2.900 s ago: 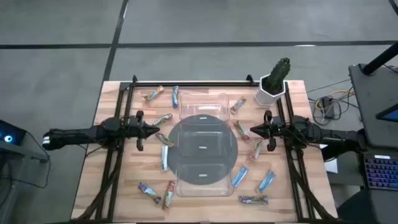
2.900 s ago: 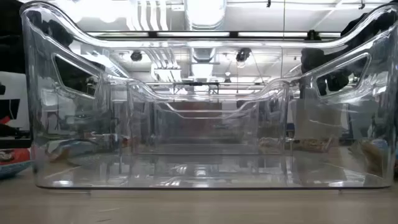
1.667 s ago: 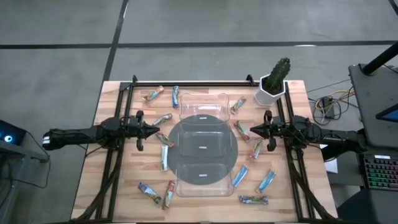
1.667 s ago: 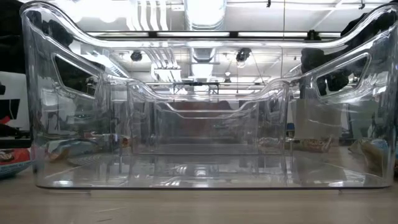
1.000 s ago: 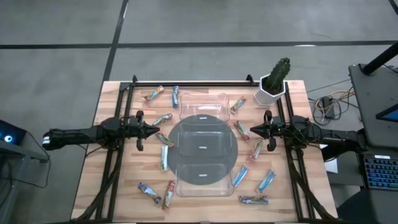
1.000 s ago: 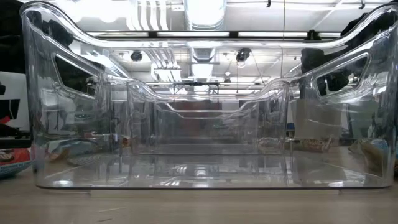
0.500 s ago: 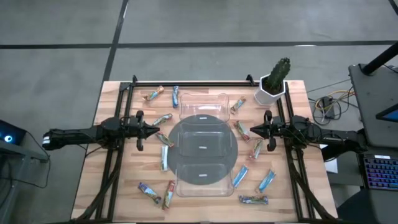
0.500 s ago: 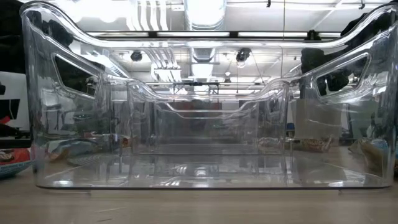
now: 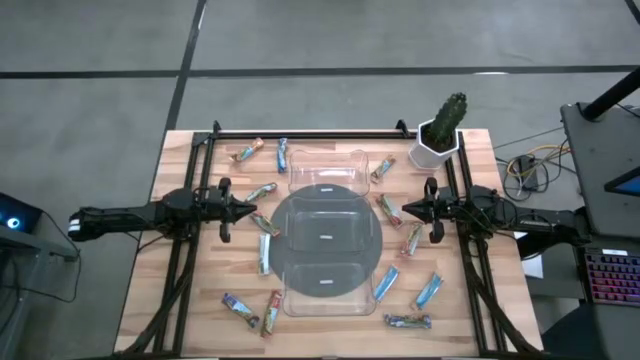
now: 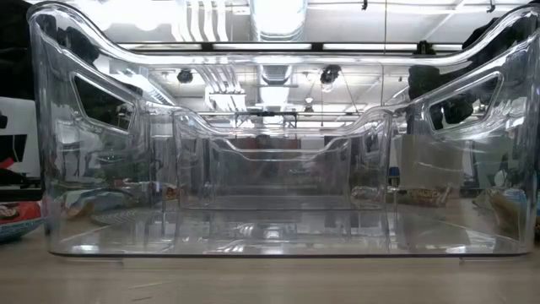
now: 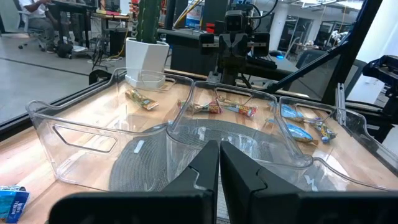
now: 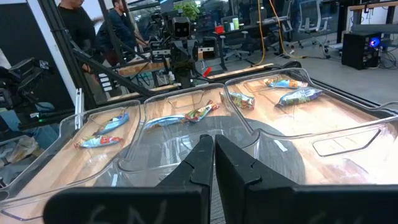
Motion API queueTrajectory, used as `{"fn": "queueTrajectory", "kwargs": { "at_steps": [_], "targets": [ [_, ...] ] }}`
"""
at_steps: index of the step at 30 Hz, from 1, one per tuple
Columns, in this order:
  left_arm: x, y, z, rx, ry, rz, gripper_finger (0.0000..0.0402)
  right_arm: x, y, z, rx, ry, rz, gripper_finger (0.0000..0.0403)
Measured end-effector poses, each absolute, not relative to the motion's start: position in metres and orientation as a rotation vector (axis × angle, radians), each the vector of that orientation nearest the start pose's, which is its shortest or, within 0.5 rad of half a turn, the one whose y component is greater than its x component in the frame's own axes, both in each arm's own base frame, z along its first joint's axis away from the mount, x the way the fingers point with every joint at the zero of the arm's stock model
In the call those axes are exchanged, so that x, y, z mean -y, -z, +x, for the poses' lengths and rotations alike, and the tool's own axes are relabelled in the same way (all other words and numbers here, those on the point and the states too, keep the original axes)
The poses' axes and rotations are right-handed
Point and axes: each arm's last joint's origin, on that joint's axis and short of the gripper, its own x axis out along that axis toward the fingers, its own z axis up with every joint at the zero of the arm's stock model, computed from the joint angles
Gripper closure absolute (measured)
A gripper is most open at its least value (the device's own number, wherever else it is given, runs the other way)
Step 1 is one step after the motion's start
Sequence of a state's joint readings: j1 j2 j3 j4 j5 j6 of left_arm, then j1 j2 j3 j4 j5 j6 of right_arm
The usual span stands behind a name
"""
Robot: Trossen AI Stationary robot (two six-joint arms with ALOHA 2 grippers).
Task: Pick and place Granola Bars by type
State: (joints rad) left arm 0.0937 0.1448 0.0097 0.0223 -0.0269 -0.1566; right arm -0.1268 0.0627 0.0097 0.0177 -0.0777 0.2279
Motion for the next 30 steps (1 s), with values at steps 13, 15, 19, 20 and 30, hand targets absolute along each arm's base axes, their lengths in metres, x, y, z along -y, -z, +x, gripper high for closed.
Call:
{"fn": "queueTrajectory", "kwargs": {
  "at_steps": [13,15,19,20,30],
  "targets": [
    [-0.0107,-0.1572,0.1051,-0.103,-0.129,-0.160,0.0402,0.0105,-0.1636,0.1004,-0.029,0.053,0.231,0.0394],
    [-0.0107,-0.1572,0.1051,-0.103,-0.129,-0.160,0.0402,0.0105,-0.1636,0.1004,-0.029,0.053,0.231,0.0394],
    [-0.0107,-0.1574,0.1051,-0.102,-0.129,-0.160,0.0402,0.0105,-0.1636,0.1004,-0.029,0.053,0.231,0.0394],
    [-0.0107,-0.1573,0.1051,-0.102,-0.129,-0.160,0.0402,0.0105,-0.1635,0.1004,-0.029,0.053,0.231,0.0394],
    [-0.0112,-0.1575,0.1051,-0.107,-0.138,-0.041,0.0402,0.0105,-0.1639,0.1004,-0.025,0.052,0.231,0.0394]
  ]
}}
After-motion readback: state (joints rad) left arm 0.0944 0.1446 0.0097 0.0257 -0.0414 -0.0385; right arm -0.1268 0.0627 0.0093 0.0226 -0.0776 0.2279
